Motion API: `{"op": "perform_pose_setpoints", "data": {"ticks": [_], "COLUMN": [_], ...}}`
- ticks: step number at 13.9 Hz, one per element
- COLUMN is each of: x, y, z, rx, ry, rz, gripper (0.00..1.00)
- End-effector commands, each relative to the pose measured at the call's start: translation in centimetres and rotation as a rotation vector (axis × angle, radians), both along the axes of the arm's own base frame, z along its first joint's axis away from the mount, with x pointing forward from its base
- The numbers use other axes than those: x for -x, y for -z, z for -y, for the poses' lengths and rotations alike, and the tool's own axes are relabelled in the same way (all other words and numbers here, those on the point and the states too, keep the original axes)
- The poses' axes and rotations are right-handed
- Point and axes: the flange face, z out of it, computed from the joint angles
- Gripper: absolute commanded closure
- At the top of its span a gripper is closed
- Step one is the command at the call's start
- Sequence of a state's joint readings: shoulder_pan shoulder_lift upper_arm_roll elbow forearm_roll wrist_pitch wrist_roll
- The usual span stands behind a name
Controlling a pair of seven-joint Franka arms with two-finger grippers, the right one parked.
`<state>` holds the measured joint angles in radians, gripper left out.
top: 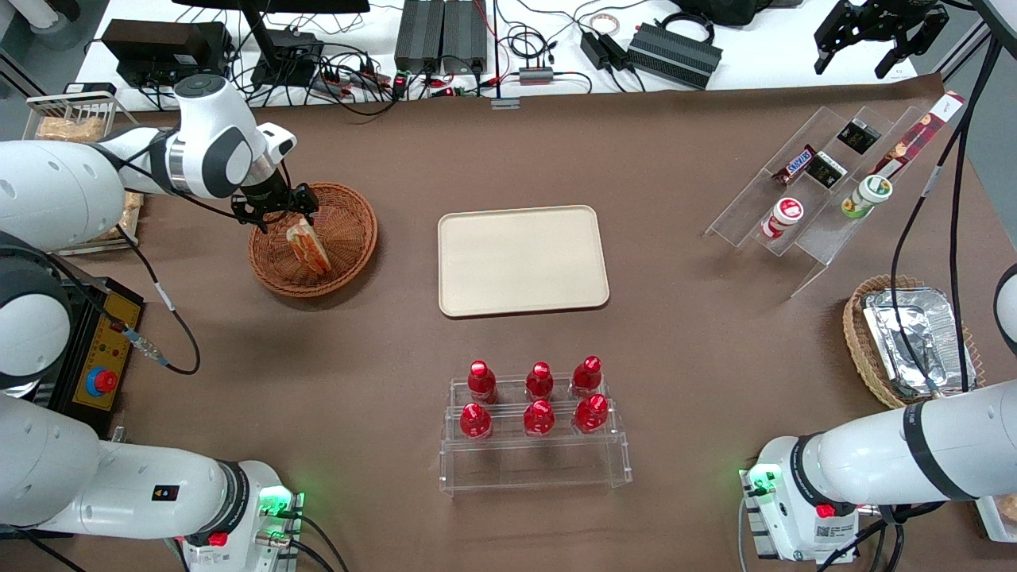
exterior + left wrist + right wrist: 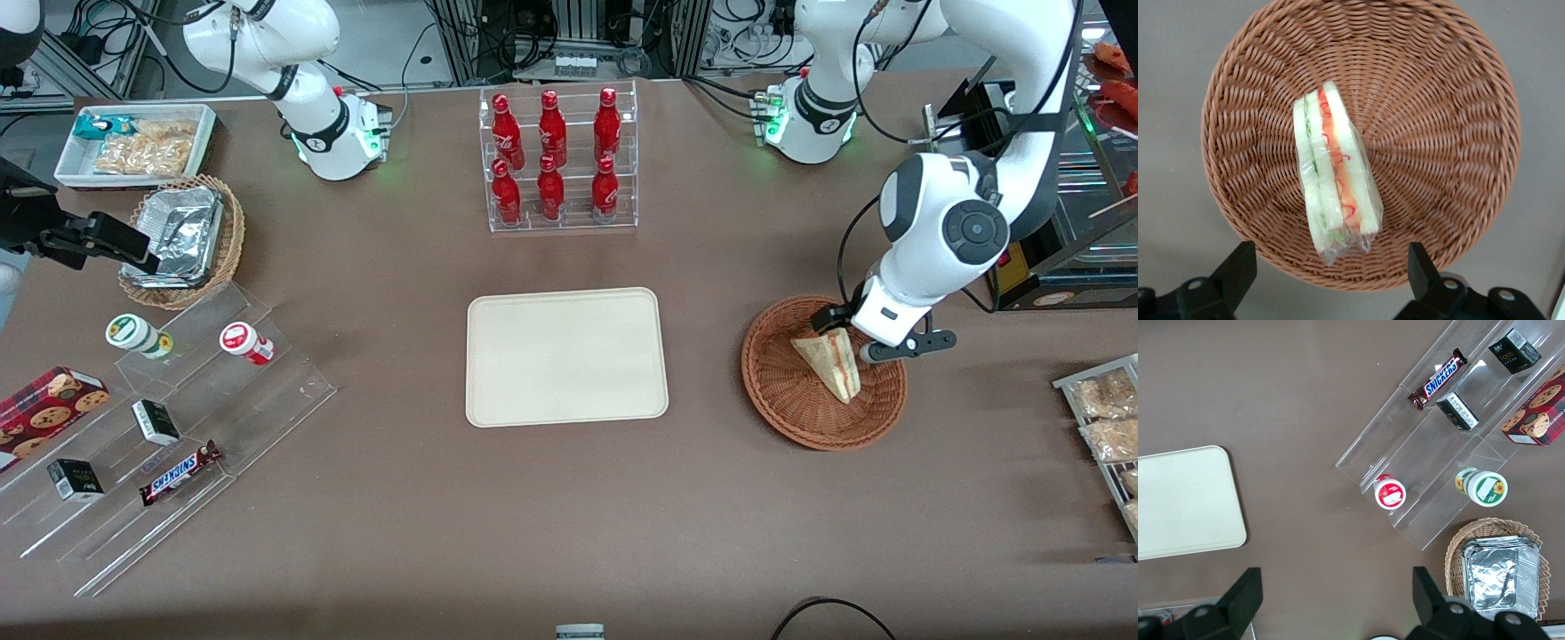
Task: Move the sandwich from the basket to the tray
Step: 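Close the left gripper on the sandwich and lift it from the basket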
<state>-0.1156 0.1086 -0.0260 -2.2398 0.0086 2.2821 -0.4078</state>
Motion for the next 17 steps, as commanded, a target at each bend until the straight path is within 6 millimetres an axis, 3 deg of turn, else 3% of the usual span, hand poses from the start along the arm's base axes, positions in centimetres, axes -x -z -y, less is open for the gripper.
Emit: {"op": "perform_pose_setpoints", "data": {"ticks": [1,5,10,13,14,16,17], "x": [0.0,-0.4,-0.5,-0.8,-0.8,-0.8,-0.8], "y": [0.6,2.4,6.2,6.6,6.6,6.4,6.3], "z": [0.1,0.1,0.1,0.1,0.1,0.1,0.0], "rx": [-0.006,-0.011,-0.021,-0.018,-0.017,-0.016,-0.016], "ry": [-0.166,-0.388,-0.382,-0.361,-0.347,-0.344,-0.344], "rz": [0.012,0.023,-0.01,-0.008,-0.008,-0.005,-0.004], "gripper": [0.0,0.0,0.0,0.02,0.15,0.68,0.85]}}
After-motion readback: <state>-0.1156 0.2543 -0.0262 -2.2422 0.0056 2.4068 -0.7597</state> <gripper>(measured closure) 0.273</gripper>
